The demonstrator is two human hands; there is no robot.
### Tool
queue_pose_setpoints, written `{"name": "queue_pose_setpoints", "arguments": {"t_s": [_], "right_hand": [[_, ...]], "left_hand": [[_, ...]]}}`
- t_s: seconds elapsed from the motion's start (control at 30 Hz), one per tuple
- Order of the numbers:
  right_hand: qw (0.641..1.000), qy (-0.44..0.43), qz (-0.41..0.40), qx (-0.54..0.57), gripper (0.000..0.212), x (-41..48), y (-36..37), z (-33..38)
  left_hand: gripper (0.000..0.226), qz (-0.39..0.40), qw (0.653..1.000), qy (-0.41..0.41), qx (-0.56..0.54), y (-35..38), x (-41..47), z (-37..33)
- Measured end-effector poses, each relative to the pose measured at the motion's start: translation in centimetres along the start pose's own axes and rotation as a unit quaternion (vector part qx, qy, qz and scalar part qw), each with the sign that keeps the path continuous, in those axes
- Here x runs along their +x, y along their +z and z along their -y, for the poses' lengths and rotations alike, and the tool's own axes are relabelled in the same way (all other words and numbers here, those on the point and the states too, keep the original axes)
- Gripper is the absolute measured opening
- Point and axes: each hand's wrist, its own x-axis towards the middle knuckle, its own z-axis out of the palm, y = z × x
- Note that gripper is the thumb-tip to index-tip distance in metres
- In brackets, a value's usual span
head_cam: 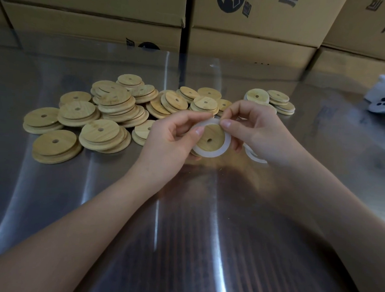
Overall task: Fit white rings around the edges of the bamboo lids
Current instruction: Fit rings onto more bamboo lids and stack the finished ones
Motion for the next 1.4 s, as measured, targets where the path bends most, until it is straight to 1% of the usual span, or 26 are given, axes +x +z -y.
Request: {"name": "queue_pose_setpoints", "arguments": {"t_s": [0.33, 0.5, 0.6, 0.73, 0.87, 0.93, 1.07, 1.2, 1.27, 1.4], "right_hand": [[0.999, 0.004, 0.033, 0.027, 0.015, -0.23, -0.35, 0.55], [1.0, -0.006, 0.02, 0.014, 0.015, -0.09, -0.28, 0.28], [1.0, -0.022, 0.014, -0.006, 0.017, -0.07, -0.18, 0.07], [0.998, -0.051, 0.011, -0.025, 0.02, -0.19, -0.29, -0.02], [0.995, -0.08, 0.009, -0.053, 0.018, -0.34, -0.34, 0.0], [0.995, -0.084, 0.008, -0.059, 0.015, -0.38, -0.34, -0.02], [0.992, -0.1, 0.0, -0.072, 0.017, -0.45, -0.33, -0.05], [0.99, -0.111, -0.012, -0.082, 0.015, -0.46, -0.25, -0.06], [0.99, -0.108, -0.016, -0.084, 0.013, -0.4, -0.18, -0.08], [0.993, -0.093, -0.014, -0.074, 0.013, -0.31, 0.02, -0.1]], "left_hand": [[0.031, 0.001, 1.0, 0.011, 0.0, -0.02, 0.01, -0.2], [0.03, 0.015, 0.998, 0.047, 0.029, -0.08, 0.04, -0.22], [0.032, 0.025, 0.994, 0.084, 0.062, -0.19, 0.0, -0.41], [0.036, 0.03, 0.99, 0.116, 0.074, -0.24, -0.05, -0.59], [0.028, 0.026, 0.988, 0.123, 0.084, -0.39, -0.02, -0.45], [0.026, 0.018, 0.989, 0.124, 0.078, -0.39, -0.07, -0.45], [0.018, 0.012, 0.988, 0.134, 0.081, -0.32, -0.15, -0.44], [0.011, 0.002, 0.99, 0.125, 0.07, -0.26, -0.15, -0.3], [0.014, 0.005, 0.99, 0.122, 0.068, -0.25, -0.13, -0.3], [0.033, 0.014, 0.99, 0.11, 0.091, -0.11, -0.19, -0.42]]}}
